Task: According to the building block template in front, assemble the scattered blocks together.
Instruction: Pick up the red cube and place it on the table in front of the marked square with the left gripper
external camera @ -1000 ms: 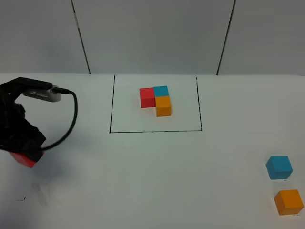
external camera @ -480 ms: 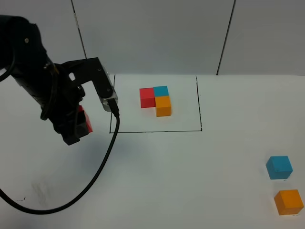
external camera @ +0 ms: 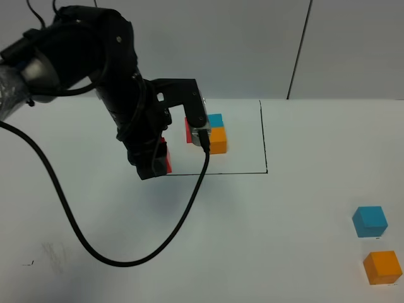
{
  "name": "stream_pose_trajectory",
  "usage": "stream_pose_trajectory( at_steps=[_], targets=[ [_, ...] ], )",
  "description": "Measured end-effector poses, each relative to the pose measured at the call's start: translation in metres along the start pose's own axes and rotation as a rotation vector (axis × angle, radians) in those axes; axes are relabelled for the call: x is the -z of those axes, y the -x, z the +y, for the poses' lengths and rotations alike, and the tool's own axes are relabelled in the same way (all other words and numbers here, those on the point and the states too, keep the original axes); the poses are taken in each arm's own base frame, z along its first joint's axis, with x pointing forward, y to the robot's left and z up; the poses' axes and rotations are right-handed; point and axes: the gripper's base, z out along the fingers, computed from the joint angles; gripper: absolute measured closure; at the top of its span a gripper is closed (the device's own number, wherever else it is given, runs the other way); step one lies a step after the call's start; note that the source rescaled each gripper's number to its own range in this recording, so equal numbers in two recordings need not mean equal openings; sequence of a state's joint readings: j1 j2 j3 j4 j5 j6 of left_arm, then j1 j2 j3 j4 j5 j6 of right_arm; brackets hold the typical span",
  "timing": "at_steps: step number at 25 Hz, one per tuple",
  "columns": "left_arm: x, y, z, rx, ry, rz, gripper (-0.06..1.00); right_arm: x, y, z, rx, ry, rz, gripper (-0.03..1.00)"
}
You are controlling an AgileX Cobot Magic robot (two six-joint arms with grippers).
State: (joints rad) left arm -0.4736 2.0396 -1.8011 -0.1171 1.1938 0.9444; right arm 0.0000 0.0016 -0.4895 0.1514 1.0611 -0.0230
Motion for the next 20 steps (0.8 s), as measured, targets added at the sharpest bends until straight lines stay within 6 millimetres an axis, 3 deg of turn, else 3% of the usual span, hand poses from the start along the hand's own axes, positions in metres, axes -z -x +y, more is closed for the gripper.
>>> stream_pose_trajectory(
  at_steps=[5, 10, 20],
  targets=[
    [-0.038, 0.016, -0.010, -0.047, -0.064, 0.048, 0.94, 0.000, 0.000, 0.000, 0.000, 0.000, 0.000, 0.97],
    [-0.066, 0.016, -0.013, -0.062, -0.101, 0.097, 0.94, 0.000, 0.000, 0.000, 0.000, 0.000, 0.000, 0.97],
    [-0.092, 0.015, -0.002, -0.117, -0.020, 0.108, 0.94, 0.000, 0.000, 0.000, 0.000, 0.000, 0.000, 0.97]
  ],
)
